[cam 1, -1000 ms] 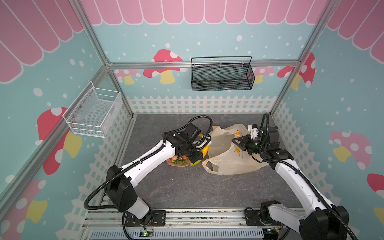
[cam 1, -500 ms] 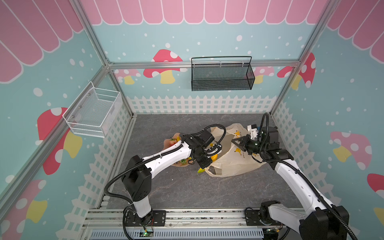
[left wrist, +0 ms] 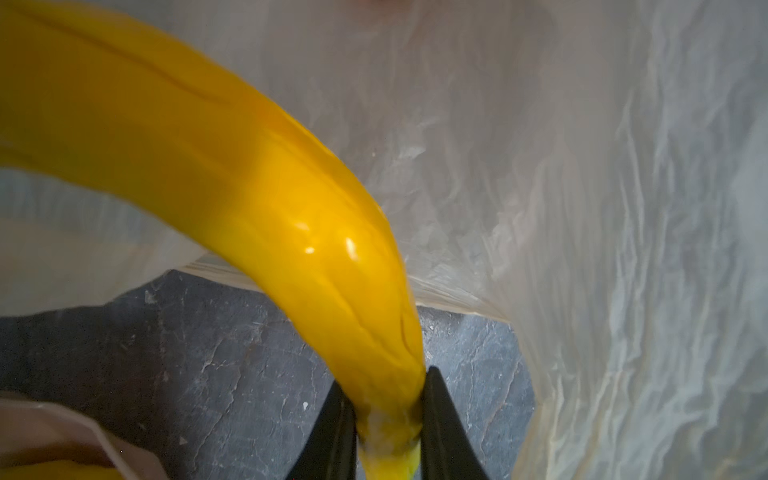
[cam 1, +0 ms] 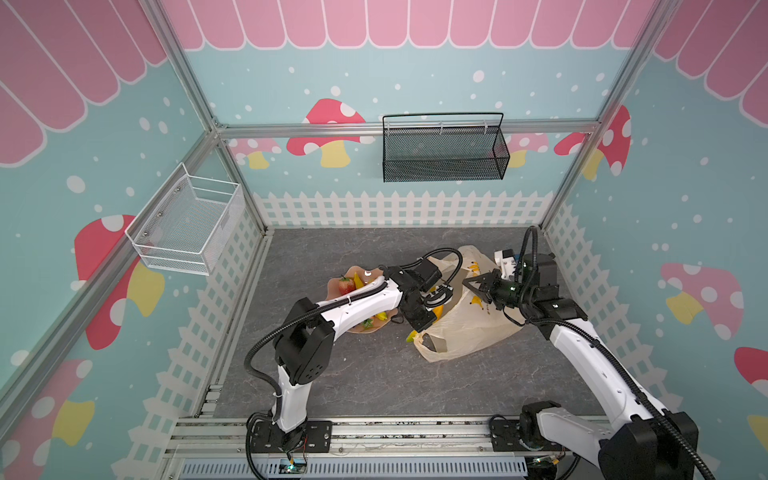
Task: Place the fruits into the plastic bag
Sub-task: 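Carry the banana with the left gripper into the bag mouth, then lower the banana deeper into the bag while the right gripper holds the bag edge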
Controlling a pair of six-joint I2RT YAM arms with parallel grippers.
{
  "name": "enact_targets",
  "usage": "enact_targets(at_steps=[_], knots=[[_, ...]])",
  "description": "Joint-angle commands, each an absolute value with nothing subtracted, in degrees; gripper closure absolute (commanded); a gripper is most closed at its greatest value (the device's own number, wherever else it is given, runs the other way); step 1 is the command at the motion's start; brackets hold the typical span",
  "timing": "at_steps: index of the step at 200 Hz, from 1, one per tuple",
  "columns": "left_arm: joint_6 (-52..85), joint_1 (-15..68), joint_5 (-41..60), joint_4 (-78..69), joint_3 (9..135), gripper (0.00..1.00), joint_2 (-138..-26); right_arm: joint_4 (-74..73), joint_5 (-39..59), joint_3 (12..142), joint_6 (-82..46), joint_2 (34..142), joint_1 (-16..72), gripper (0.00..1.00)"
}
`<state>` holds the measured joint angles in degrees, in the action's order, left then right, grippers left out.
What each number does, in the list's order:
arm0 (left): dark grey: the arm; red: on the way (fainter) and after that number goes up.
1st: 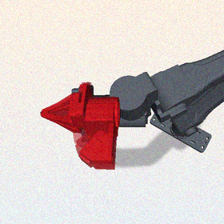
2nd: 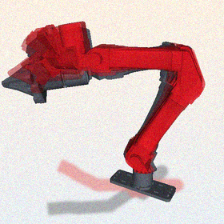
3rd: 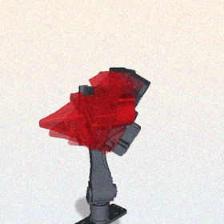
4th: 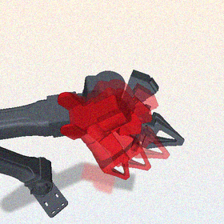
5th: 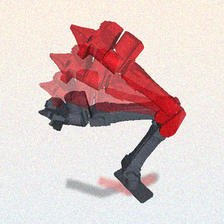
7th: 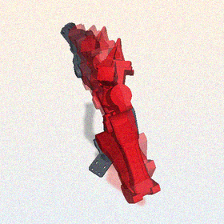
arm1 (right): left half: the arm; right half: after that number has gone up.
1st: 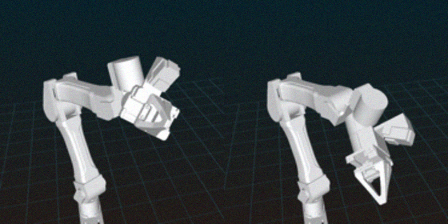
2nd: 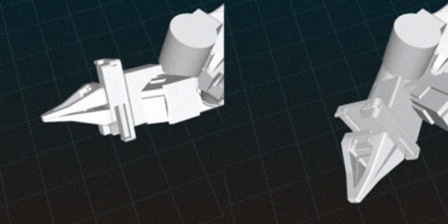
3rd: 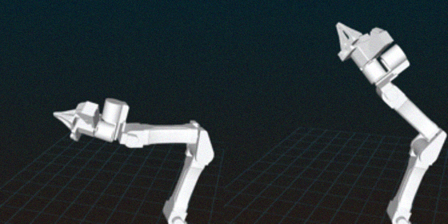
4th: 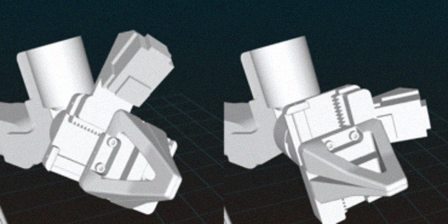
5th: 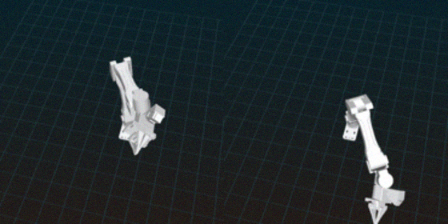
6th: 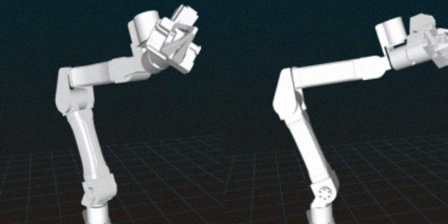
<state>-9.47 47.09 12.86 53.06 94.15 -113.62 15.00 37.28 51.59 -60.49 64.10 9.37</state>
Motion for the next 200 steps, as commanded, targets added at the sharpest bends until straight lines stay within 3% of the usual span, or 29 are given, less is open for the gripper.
enact_targets(at_steps=[1,200], knots=[[-6.7,47.6,12.7,50.4,96.8,1.00,-114.9,13.6,38.8,50.6,-62.2,63.4,9.2,1.00],[22.2,47.9,23.9,24.8,99.8,1.00,-125.3,5.4,40.2,46.7,-72.8,63.9,13.0,1.00]])
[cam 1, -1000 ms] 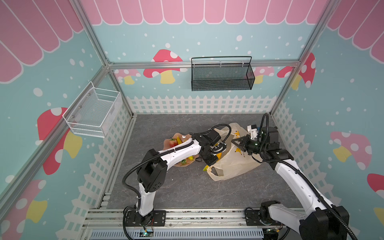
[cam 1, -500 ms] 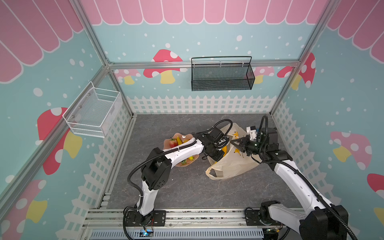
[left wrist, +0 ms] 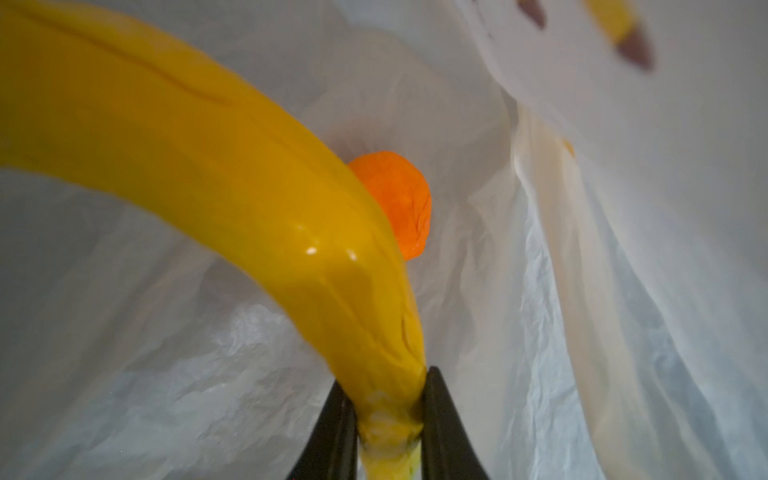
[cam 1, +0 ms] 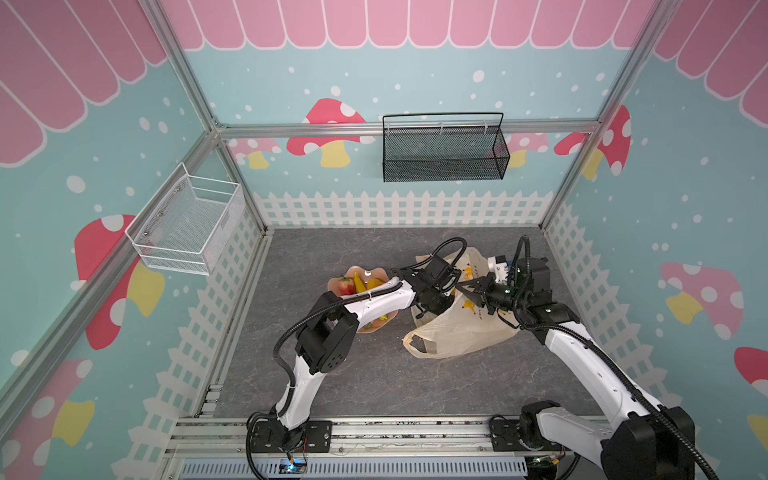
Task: Place the fruits into the plastic bag
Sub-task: 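Lower the banana deeper into the bag while the right gripper holds the bag edge, then open the left gripper to release the banana beside the orange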
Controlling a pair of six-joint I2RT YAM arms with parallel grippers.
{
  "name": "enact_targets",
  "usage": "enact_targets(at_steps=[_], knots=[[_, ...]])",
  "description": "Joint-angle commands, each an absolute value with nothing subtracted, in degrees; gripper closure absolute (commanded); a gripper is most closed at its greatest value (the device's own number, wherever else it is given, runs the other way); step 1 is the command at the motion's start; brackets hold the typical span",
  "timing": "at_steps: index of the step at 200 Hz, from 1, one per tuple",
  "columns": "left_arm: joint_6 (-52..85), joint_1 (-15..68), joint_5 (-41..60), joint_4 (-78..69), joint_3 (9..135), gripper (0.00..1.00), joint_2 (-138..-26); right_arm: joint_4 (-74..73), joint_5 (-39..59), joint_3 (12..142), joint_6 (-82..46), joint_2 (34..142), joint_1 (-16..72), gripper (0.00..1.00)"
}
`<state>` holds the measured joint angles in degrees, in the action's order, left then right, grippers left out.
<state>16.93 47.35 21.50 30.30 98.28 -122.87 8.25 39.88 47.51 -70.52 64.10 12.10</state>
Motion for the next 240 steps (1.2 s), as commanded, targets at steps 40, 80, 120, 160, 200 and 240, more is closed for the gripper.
enact_targets(at_steps=[40,80,120,160,200,240], knots=[[27.3,48.3,25.1,20.1,99.9,0.99,-128.2,2.4,39.6,45.1,-75.0,64.5,13.8,1.00],[30.2,49.0,24.4,18.8,100.4,0.97,-130.2,1.7,39.6,45.5,-74.8,65.8,14.6,1.00],[30.2,49.0,23.1,18.8,97.8,0.70,-128.5,1.8,39.3,44.8,-74.7,65.1,14.7,1.00],[31.0,48.2,22.0,17.9,94.2,0.41,-123.8,4.1,38.6,45.9,-72.8,64.9,14.7,1.00],[31.6,46.8,22.1,16.9,90.1,0.31,-118.7,7.5,38.2,49.1,-69.8,65.8,14.6,1.00],[31.8,45.2,21.8,16.9,86.7,0.29,-114.7,8.1,38.2,52.1,-69.1,67.3,14.6,1.00]])
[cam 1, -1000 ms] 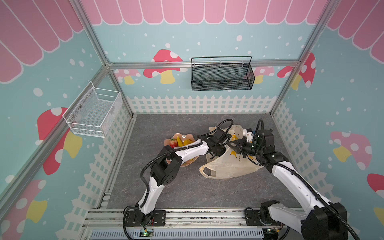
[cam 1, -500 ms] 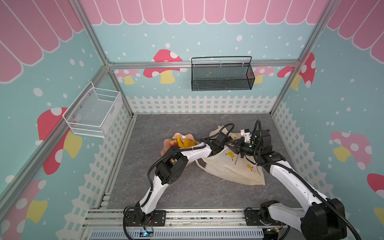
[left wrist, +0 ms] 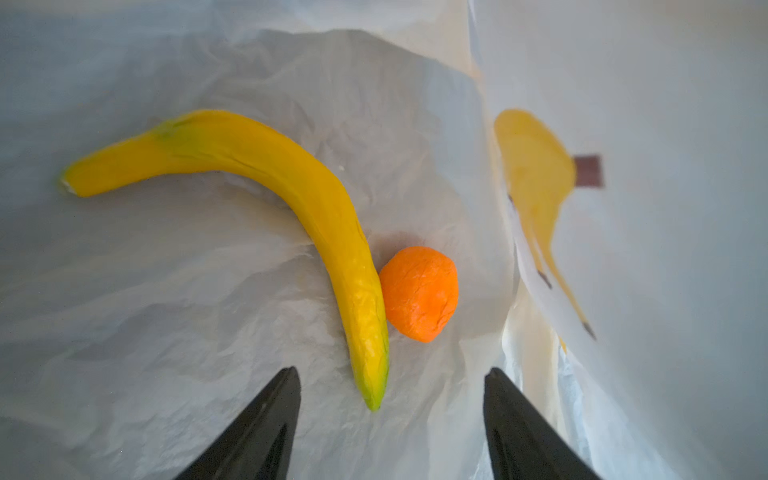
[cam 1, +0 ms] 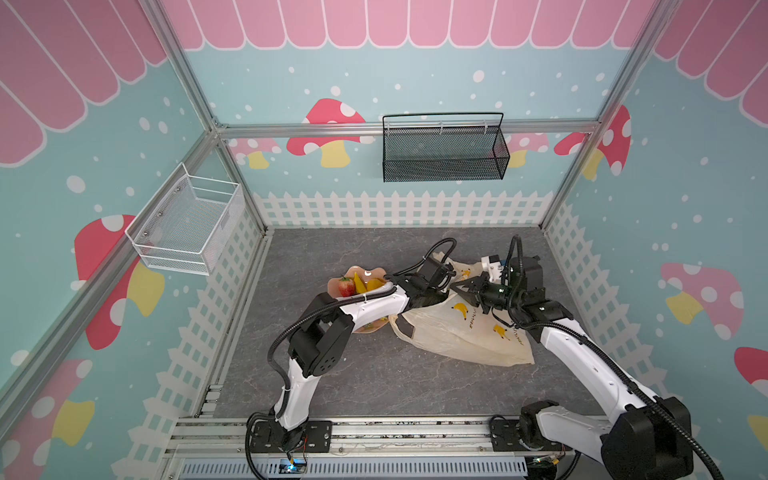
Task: Place the fruits into the plastic bag
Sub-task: 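Open the left gripper to release the banana beside the orange, then withdraw the left gripper from the bag back over the fruit bowl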
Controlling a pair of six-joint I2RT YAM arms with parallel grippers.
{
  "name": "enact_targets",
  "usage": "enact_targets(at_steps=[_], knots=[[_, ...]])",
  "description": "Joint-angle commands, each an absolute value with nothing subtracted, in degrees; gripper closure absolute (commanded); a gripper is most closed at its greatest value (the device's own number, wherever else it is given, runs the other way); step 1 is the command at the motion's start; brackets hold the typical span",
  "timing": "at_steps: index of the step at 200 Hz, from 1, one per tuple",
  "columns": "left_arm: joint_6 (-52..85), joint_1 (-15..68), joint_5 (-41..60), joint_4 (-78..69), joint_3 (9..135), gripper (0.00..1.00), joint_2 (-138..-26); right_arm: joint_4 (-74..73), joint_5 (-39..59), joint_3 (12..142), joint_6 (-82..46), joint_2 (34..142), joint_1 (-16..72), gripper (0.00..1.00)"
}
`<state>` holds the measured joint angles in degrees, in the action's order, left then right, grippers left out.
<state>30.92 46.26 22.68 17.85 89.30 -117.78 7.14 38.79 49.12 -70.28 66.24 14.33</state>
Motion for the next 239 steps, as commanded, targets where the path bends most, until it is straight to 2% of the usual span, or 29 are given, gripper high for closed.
enact_targets(at_steps=[1,99,191,239], knots=[[31.9,45.1,21.8,16.9,86.6,0.29,-114.6,8.1,38.2,52.1,-69.0,67.4,14.6,1.00],[30.7,38.2,19.1,19.8,77.8,0.30,-100.5,13.4,37.8,59.7,-65.0,71.2,14.7,1.00],[30.4,34.4,12.3,32.3,80.4,0.30,-93.9,23.9,36.2,60.6,-55.9,69.4,14.6,1.00],[30.1,33.7,16.7,35.2,80.9,0.31,-92.1,25.7,34.2,59.1,-54.5,67.9,14.6,1.00]])
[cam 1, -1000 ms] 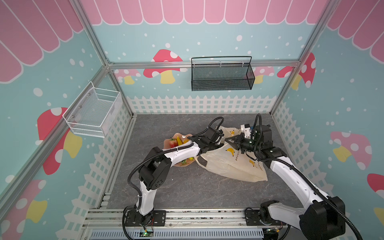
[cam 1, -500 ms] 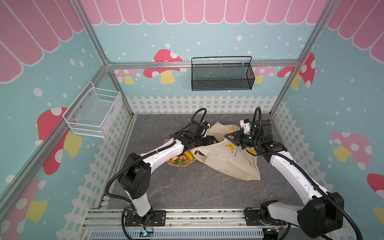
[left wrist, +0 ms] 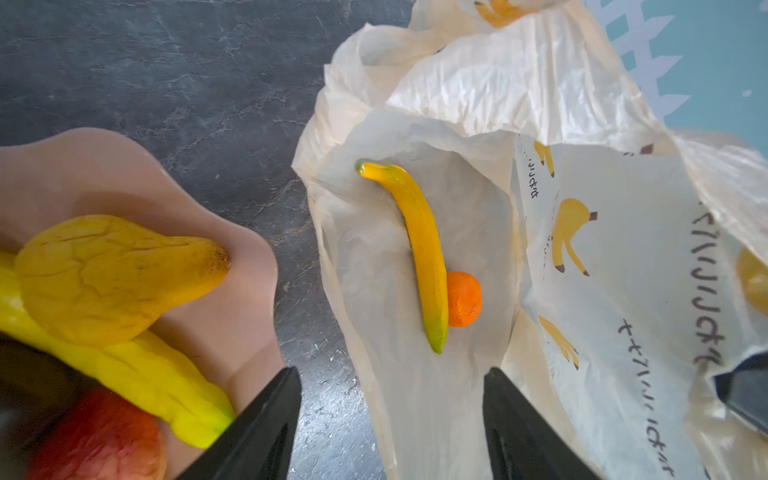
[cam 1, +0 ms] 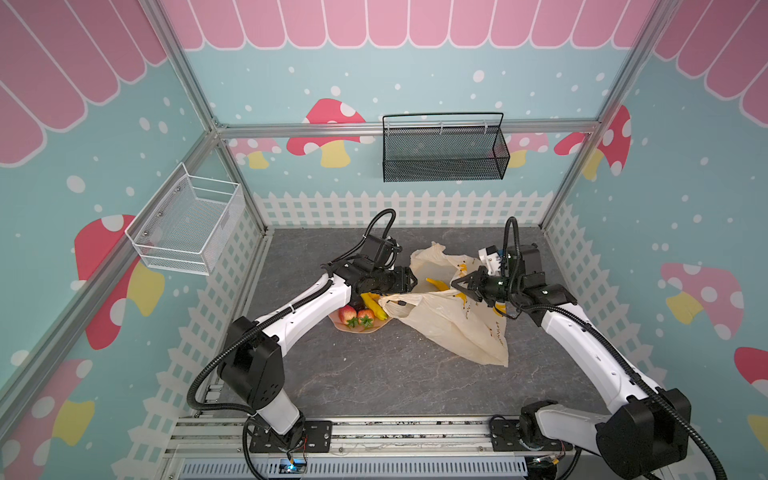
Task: Place the fruits into the plastic bag
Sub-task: 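Withdraw the left gripper from the bag back over the fruit bowl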
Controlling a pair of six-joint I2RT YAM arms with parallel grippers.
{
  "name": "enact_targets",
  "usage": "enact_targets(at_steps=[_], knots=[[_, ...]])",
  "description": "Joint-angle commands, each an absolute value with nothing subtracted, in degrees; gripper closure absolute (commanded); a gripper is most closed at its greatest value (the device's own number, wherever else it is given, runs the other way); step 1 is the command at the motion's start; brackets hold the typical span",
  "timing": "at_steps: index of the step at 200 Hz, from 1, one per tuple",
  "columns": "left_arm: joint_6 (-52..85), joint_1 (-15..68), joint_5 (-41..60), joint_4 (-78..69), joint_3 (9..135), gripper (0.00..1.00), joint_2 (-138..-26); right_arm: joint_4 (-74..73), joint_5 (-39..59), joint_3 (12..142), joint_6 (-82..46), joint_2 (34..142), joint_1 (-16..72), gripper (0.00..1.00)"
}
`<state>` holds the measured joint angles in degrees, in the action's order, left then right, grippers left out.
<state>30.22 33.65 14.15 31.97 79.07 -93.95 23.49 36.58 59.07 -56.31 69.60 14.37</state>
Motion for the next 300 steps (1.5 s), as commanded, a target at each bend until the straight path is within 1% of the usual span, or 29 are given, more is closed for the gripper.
enact_targets(at_steps=[1,58,91,108,137,177,209,233,255,300], knots=[[30.1,33.7,16.8,35.3,80.8,0.32,-92.0,25.7,34.1,59.1,-54.5,67.9,14.6,1.00],[28.9,34.5,21.4,37.2,74.7,0.33,-85.8,27.6,31.6,61.2,-52.5,67.3,14.6,1.00],[30.2,33.8,19.1,37.8,71.2,0.33,-81.9,30.4,30.2,62.4,-50.2,67.1,14.6,1.00],[31.1,32.8,15.8,40.0,71.2,0.31,-81.8,31.1,30.2,62.5,-49.5,67.2,14.6,1.00],[29.5,30.9,10.8,45.0,74.4,0.30,-84.1,31.0,30.7,62.6,-49.4,67.3,14.6,1.00],[19.7,29.9,3.1,53.1,81.6,0.30,-89.9,30.9,30.9,62.1,-49.7,67.1,14.6,1.00],[13.6,29.7,0.1,55.0,85.2,0.30,-93.6,30.9,30.9,62.5,-49.5,66.9,14.6,1.00],[6.9,29.7,0.3,55.8,86.6,0.29,-96.2,30.9,30.8,62.3,-49.5,66.5,14.6,1.00],[1.1,29.7,-1.4,55.9,87.3,0.23,-98.1,30.9,30.8,61.9,-49.6,66.1,14.6,1.00],[-7.4,29.6,-2.3,56.3,89.7,0.19,-103.2,30.9,30.9,61.9,-49.6,65.8,14.6,1.00]])
